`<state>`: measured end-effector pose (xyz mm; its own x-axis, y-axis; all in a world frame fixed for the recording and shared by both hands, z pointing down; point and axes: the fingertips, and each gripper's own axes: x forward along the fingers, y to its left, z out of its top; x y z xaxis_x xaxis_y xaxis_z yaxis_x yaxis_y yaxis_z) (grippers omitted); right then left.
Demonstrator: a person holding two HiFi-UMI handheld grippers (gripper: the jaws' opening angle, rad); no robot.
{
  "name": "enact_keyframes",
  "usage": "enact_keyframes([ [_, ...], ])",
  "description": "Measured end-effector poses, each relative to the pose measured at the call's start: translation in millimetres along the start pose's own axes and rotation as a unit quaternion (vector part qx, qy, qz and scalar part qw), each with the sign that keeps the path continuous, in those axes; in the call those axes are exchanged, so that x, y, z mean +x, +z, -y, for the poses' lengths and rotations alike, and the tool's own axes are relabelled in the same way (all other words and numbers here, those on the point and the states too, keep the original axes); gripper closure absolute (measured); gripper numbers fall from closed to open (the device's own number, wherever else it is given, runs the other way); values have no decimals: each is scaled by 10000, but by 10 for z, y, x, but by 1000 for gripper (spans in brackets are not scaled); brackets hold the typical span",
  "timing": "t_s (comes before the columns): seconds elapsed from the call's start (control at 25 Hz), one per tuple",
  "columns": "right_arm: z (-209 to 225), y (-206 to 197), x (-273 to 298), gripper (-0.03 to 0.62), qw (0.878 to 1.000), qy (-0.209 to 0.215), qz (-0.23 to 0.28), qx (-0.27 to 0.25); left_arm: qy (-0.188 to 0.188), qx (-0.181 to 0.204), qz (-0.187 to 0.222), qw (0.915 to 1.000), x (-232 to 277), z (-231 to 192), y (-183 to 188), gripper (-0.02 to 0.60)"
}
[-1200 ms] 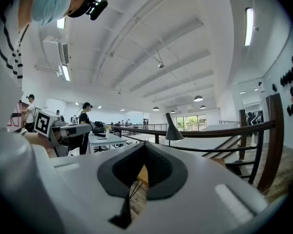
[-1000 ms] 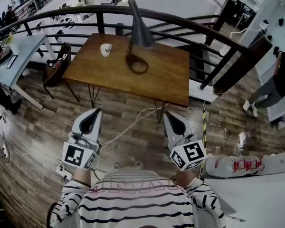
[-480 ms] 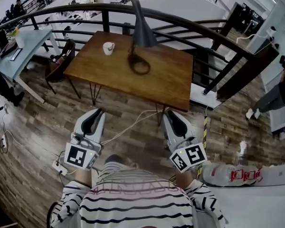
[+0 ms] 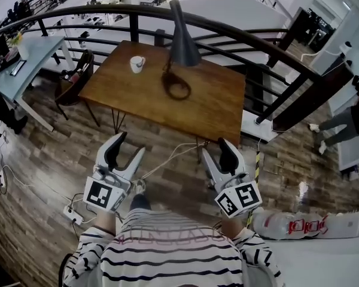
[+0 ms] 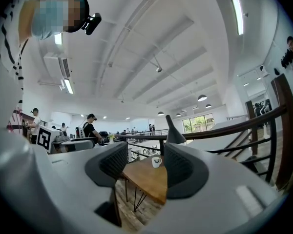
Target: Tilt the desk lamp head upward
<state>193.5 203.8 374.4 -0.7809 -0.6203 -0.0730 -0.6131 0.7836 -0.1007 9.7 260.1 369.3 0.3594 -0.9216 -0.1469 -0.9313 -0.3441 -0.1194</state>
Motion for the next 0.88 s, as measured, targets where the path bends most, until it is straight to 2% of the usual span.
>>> enact_keyframes([
  [0.2, 25, 10, 564, 346, 9999, -123, 14, 30, -227, -33, -50, 9997, 256, -517, -85, 322],
  [0.44, 113, 31, 1233, 311, 9995, -311, 97, 47, -382, 13, 14, 9993, 582, -1182, -113, 316],
  [0.64, 129, 27, 1789, 281, 9981, -579, 194, 120, -680, 40, -67, 9977, 806, -1737, -174, 308],
  [0.88, 200, -49, 2186, 267, 9958, -871, 204, 204, -965, 31, -93, 9953, 1055, -2182, -275, 308],
])
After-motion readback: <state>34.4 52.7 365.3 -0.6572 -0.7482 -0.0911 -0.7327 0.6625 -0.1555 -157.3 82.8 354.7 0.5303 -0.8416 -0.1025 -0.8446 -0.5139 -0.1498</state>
